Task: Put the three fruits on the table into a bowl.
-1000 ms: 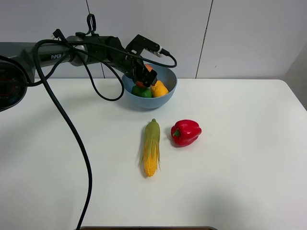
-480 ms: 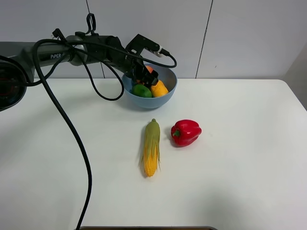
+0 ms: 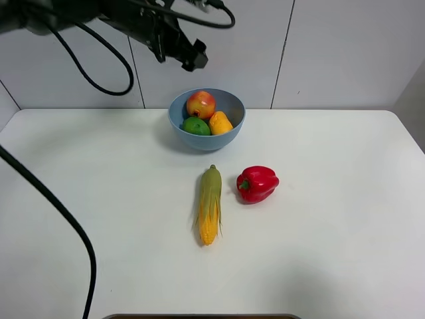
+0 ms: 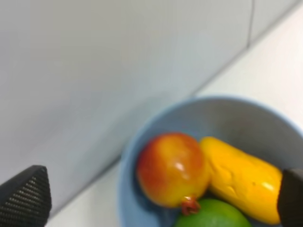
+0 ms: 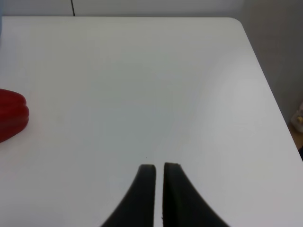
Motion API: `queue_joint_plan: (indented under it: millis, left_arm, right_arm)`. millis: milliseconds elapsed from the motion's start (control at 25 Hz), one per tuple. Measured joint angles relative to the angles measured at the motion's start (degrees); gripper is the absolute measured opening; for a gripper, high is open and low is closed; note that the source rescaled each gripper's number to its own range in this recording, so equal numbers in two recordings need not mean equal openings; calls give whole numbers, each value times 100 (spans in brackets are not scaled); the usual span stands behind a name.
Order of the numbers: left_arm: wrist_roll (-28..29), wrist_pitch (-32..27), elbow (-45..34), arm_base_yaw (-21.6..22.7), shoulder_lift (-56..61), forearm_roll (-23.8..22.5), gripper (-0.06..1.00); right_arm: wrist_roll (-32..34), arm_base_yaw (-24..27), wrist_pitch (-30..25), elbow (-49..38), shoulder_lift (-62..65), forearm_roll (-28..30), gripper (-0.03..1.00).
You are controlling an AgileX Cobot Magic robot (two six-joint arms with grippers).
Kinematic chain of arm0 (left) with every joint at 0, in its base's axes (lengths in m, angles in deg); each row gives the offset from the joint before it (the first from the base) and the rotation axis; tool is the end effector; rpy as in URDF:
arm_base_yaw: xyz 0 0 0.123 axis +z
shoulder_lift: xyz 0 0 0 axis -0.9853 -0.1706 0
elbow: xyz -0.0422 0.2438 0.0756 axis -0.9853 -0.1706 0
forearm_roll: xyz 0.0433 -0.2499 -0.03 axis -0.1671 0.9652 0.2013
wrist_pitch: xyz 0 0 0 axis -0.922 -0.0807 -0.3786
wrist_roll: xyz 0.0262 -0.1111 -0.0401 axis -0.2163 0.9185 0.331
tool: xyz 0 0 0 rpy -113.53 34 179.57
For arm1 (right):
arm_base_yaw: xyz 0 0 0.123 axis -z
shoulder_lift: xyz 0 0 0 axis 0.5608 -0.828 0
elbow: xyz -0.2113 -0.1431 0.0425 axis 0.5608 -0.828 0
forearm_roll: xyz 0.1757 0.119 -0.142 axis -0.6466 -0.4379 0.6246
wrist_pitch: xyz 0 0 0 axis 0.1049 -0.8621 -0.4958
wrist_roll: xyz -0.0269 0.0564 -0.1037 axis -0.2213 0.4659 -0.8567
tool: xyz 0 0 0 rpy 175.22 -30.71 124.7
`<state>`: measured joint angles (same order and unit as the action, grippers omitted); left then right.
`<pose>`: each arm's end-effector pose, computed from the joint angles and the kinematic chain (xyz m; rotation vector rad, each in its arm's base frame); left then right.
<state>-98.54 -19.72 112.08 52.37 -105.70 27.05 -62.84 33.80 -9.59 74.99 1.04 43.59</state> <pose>0.4369 -0.2352 0.2727 0.8475 1.9809 -0.1433 0.0421 -0.0076 0.2803 0.0588 2.0153 -0.0474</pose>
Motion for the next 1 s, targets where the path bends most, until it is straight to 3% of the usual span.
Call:
queue_joint_plan:
  millis: [400, 800, 1000]
  left_arm:
    - [820, -1840, 0, 595, 1539, -939, 98]
    - [965, -3806, 0, 1067, 2977, -1669, 98]
    - [1027, -4089, -86, 1075, 3818, -2052, 98]
  right_arm:
    - [0, 0, 0, 0, 0, 0, 0]
    - [0, 0, 0, 0, 0, 0, 0]
    - [0, 0, 0, 0, 0, 0, 0]
